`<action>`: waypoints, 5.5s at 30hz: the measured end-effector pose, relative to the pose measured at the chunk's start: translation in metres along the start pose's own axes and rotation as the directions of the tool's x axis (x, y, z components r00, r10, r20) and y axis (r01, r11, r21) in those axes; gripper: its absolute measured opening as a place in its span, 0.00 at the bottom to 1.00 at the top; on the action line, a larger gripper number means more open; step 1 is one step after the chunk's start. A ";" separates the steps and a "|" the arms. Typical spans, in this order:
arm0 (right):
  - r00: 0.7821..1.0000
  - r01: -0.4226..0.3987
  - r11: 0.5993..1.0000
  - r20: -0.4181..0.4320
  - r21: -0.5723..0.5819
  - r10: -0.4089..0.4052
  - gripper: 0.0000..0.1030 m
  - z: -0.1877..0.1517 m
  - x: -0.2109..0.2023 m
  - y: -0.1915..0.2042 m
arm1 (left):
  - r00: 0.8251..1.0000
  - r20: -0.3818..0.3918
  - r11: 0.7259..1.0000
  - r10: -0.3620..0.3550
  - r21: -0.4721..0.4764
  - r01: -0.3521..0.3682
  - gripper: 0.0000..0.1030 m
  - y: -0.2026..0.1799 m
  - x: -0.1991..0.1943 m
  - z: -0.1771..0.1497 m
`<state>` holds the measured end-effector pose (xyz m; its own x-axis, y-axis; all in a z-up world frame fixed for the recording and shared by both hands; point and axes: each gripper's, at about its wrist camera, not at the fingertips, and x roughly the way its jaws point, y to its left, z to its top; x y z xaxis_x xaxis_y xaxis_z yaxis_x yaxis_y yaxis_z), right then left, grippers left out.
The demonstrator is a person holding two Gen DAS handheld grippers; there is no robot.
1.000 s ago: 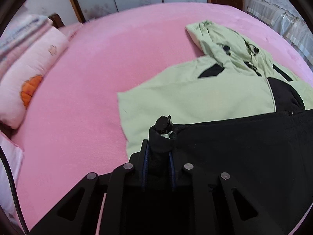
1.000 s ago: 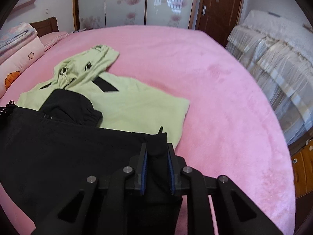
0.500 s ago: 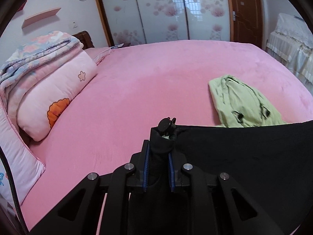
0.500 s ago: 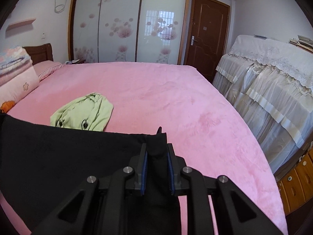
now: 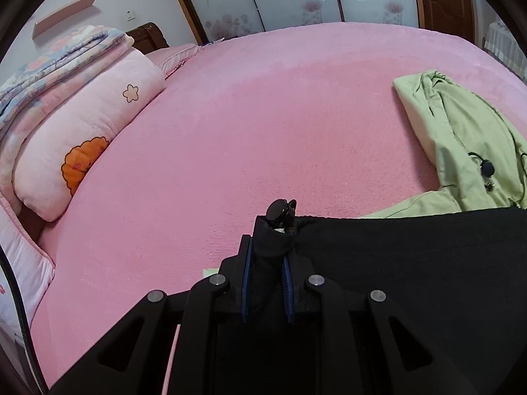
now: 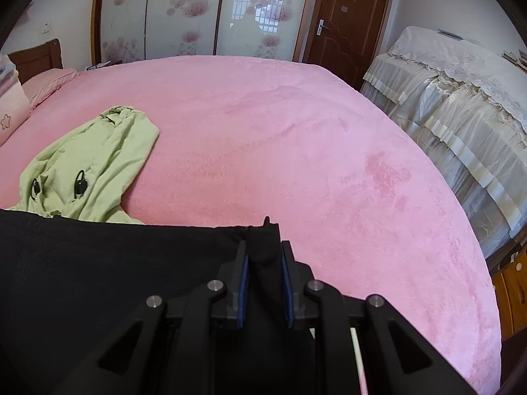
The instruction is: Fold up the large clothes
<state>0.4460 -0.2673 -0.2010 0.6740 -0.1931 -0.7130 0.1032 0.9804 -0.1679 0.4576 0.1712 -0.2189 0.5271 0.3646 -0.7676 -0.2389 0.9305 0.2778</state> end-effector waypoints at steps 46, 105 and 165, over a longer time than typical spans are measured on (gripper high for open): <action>0.990 -0.062 0.993 -0.120 0.098 0.074 0.43 -0.017 0.015 0.060 | 0.993 -0.083 0.988 -0.089 -0.134 0.078 0.84 0.008 0.012 -0.022; 0.994 0.010 0.989 -0.107 0.147 0.006 0.46 -0.181 -0.127 0.007 | 0.983 -0.063 0.941 -0.173 -0.305 0.146 0.99 0.060 -0.102 -0.202; 0.950 -0.309 0.944 0.002 0.112 0.311 0.47 0.187 -0.089 0.042 | 0.943 0.070 0.944 -0.324 0.095 0.317 0.99 -0.059 -0.161 0.164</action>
<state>0.5271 -0.2013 -0.0169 0.6744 0.1216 -0.7282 -0.0292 0.9900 0.1383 0.5210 0.0640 -0.0170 0.6321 0.0448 -0.7736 0.0195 0.9971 0.0737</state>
